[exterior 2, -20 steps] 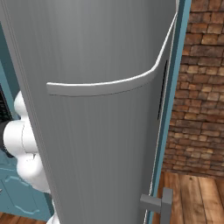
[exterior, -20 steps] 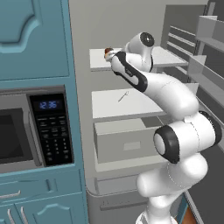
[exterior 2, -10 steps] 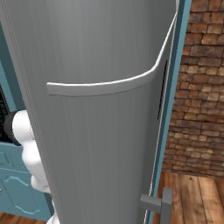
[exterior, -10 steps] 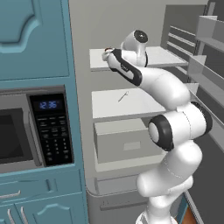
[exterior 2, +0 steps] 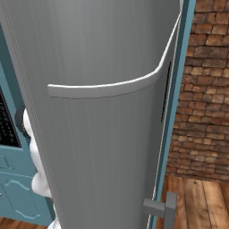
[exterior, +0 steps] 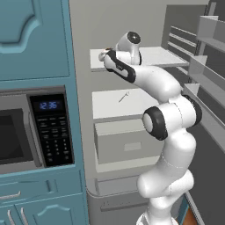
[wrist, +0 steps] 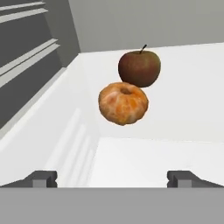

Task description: Pick the apple and tangerine from the fridge and place them on the plate next to the blender to make a fruit smoothie.

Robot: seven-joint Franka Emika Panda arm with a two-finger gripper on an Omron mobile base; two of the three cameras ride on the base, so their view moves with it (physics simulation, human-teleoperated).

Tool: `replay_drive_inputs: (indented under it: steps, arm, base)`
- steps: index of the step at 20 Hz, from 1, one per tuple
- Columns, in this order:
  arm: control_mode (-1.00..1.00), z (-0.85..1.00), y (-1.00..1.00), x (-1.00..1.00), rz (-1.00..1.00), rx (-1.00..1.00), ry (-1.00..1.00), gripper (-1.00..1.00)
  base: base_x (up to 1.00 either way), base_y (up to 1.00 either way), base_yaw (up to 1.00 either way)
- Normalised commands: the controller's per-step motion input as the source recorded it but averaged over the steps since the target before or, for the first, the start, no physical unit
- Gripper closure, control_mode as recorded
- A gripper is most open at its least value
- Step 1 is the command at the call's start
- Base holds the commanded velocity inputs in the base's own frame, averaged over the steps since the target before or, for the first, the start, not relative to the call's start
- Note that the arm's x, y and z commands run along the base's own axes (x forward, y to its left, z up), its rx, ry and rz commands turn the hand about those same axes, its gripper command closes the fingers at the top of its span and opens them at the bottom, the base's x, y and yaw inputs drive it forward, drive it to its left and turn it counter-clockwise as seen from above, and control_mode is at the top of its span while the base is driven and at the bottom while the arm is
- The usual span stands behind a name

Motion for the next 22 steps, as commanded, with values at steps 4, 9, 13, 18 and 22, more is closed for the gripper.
replay_drive_inputs:
  steps: [4, 9, 13, 18, 22]
  arm:
    - [-1.00, -0.20, 0.01, 0.35, 0.00, -0.05, -0.03, -1.00]
    - [-1.00, -0.06, 0.00, 0.31, 0.00, 0.00, 0.00, -1.00]
    - [-1.00, -0.08, 0.00, 0.40, -0.01, 0.00, 0.00, -1.00]
    - [-1.00, -0.19, 0.00, 0.42, -0.01, 0.00, 0.00, -1.00]
    - [-1.00, -0.32, 0.00, 0.24, 0.00, 0.00, -0.01, 1.00]
  base:
    - [0.00, 0.00, 0.00]
    - [0.00, 0.00, 0.00]
    - [0.00, 0.00, 0.00]
    - [0.00, 0.00, 0.00]
    - [0.00, 0.00, 0.00]
